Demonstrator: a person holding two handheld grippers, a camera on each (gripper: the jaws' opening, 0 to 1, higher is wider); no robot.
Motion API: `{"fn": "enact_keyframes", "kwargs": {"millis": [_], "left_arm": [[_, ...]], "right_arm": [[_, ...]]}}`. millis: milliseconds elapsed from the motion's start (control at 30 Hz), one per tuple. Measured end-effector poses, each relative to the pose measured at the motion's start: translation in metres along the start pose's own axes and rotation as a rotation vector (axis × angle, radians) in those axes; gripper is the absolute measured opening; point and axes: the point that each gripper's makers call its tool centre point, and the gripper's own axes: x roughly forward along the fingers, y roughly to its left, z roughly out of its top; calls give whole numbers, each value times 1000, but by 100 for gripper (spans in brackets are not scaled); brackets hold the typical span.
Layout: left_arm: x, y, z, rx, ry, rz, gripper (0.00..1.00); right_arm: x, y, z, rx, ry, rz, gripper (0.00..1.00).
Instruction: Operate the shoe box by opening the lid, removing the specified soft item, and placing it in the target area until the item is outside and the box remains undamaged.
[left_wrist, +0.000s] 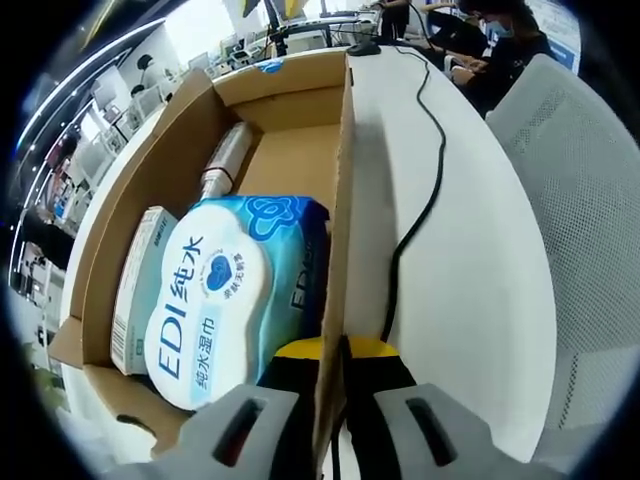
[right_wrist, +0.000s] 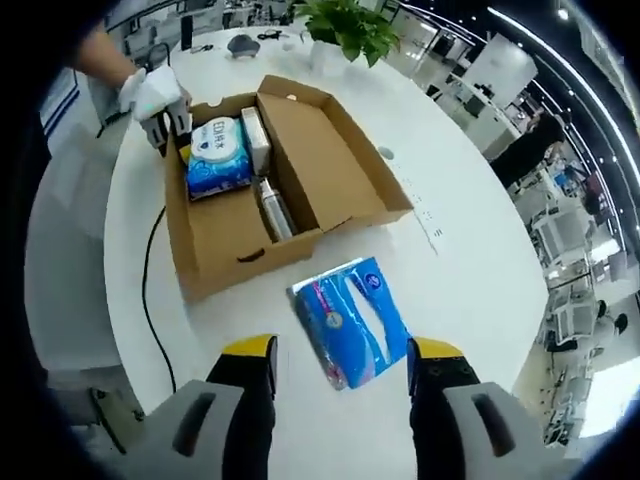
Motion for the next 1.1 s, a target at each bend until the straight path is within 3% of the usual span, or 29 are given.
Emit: {"fn": "enact_keyframes", "kwargs": {"millis": [200,433,767,1100], "left_arm": [[0,0,0,2,1,-1,4],[-1,-1,0,3,1,2,4],[-1,-1,-1,4,1,1,4],[-2,-1,-1,3,0,2,4]], "right_arm": [[-10,4,12,55,-50,-40,46],[-17,19,18,26,-60,-56,46],[-28,23,21,2,-84,-95,46],[-32,38,30,16,-123,-116,46]]}}
